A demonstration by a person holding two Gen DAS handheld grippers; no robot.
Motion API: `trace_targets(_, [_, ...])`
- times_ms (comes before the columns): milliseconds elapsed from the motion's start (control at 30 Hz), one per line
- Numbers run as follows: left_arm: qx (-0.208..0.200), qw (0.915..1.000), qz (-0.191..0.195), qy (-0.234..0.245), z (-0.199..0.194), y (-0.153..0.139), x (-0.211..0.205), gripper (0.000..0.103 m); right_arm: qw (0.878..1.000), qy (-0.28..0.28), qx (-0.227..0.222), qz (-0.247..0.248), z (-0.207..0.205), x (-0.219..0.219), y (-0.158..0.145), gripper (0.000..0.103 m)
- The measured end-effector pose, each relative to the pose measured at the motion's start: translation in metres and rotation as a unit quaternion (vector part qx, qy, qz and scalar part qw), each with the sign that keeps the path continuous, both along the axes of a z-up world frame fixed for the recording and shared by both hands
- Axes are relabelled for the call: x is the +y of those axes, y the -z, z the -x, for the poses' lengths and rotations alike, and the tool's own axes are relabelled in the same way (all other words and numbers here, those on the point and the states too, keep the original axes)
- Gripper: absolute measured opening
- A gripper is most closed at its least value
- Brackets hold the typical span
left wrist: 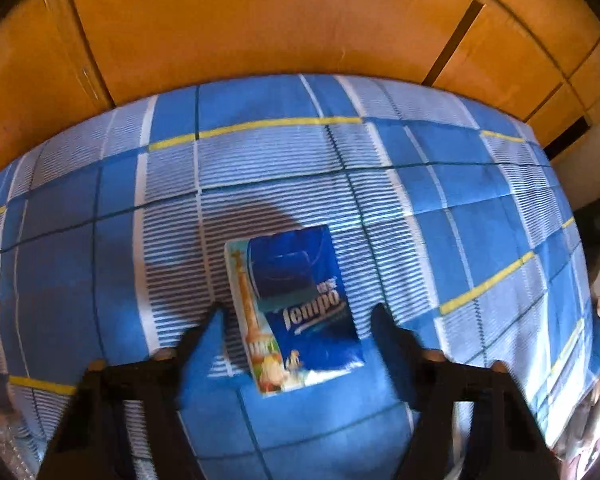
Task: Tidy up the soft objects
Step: 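Grasp the blue Tempo tissue pack with left gripper while right gripper grasps the white printed packet, then carry the Tempo tissue pack to the gold tray and release it with the left gripper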
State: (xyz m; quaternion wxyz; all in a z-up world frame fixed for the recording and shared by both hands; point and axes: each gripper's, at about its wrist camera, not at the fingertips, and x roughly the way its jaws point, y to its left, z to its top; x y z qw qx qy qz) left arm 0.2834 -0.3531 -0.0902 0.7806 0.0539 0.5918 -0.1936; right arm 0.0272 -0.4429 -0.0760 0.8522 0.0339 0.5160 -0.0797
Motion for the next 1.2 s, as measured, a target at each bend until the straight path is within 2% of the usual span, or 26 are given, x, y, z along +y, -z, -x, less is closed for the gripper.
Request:
trace_targets(167, [-0.027, 0.9994, -0.002, 0.022, 0.009, -0.003, 0.007, 0.056, 1.0, -0.003, 0.001, 0.022, -0.001, 0.007, 0.002, 0.063])
trace_targets(300, [-0.043, 0.9976, -0.024, 0.048, 0.022, -0.005, 0.017, 0.056, 0.999, -0.005, 0.001, 0.035, -0.001, 0.012, 0.003, 0.061])
trace_targets(467, [-0.057, 0.9978, -0.03, 0.015, 0.012, -0.028, 0.05, 0.056, 0.999, -0.004, 0.007, 0.045, -0.003, 0.016, 0.003, 0.061])
trace_targets(567, [-0.081, 0.9961, -0.034, -0.007, 0.001, -0.057, 0.077, 0.056, 0.999, 0.0, 0.015, 0.049, -0.005, 0.017, 0.003, 0.061])
trace_targets(767, [-0.121, 0.9902, -0.023, -0.065, -0.015, -0.121, 0.143, 0.056, 0.998, 0.011, 0.025, 0.048, -0.008, 0.018, 0.004, 0.061])
trace_targets(933, [-0.159, 0.9807, -0.024, -0.112, -0.024, -0.174, 0.214, 0.056, 0.998, 0.028, 0.034, 0.05, -0.013, 0.02, 0.006, 0.063])
trace_targets(1067, [-0.173, 0.9743, -0.019, -0.143, -0.018, -0.203, 0.276, 0.056, 0.997, 0.044, 0.043, 0.041, -0.016, 0.018, 0.008, 0.064])
trace_targets(1200, [-0.2, 0.9644, -0.026, -0.171, 0.0, -0.223, 0.343, 0.056, 0.997, 0.053, 0.049, 0.04, -0.019, 0.018, 0.009, 0.064])
